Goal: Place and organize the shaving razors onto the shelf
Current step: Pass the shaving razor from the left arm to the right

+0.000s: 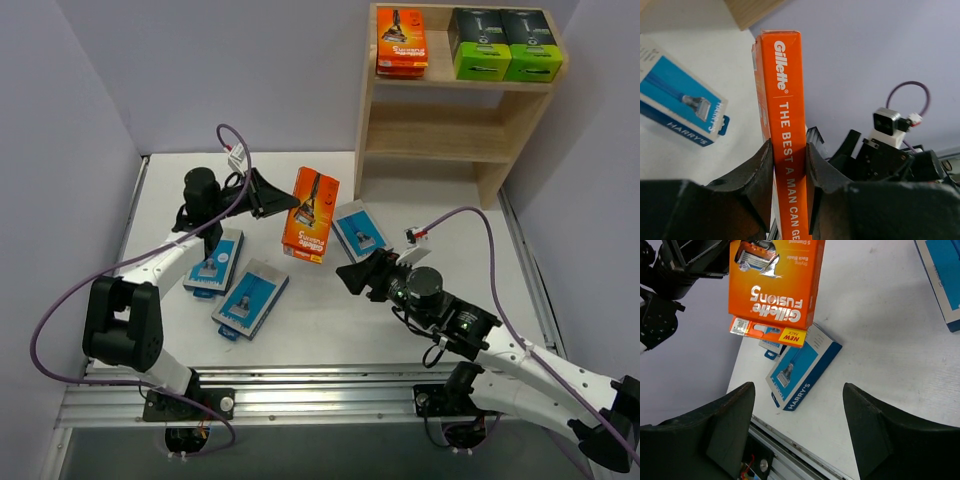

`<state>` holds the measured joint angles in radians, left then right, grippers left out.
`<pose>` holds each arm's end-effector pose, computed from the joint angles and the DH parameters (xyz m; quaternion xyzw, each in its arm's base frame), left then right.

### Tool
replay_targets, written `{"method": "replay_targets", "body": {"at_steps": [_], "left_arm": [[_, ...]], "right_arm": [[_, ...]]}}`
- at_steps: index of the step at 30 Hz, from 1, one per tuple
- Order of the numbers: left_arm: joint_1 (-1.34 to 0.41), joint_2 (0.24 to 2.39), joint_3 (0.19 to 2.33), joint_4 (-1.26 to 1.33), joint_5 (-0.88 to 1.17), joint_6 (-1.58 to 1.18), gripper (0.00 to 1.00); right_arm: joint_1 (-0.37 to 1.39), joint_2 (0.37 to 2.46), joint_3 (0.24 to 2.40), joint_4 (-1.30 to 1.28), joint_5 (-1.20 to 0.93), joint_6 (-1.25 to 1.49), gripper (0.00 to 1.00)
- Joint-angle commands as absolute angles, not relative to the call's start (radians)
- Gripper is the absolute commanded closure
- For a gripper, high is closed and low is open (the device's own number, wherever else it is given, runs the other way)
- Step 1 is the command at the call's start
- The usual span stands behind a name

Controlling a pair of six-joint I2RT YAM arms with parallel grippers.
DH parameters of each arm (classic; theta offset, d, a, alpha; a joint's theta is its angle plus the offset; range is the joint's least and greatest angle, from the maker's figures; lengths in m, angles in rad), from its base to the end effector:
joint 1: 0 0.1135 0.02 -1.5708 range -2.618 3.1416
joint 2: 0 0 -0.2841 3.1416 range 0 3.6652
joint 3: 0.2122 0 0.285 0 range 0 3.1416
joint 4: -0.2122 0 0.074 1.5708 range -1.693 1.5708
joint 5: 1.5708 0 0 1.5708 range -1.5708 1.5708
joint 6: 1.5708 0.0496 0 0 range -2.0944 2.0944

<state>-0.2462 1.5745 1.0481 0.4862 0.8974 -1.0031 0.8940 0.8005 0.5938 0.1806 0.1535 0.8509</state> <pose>0.3755 -0.1343 0.3053 0.0392 0.7148 -0.6188 0.3234 0.1500 0.1747 0.3158 0.0381 0.7152 0.4976 0.4894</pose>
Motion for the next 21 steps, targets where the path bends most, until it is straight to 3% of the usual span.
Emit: {"method": "replay_targets", "body": {"at_steps": [1,8,21], "left_arm": [[-0.247,1.513,1.040,0.764,0.994,-1.109,0.98],[-0.233,1.459,0.963,0.926,0.979,-1.186,0.98],[-0.215,1.493,0.922,1.281,0.953,-1.423,0.98]], "right_arm": [[0.865,0.770,0.555,0.294,0.117,0.891,0.34],[0.810,0.730,0.509,0.397,0.038,0.922,0.36],[0.821,0.845,0.514,0.623,-0.112,0.923,0.46]]}}
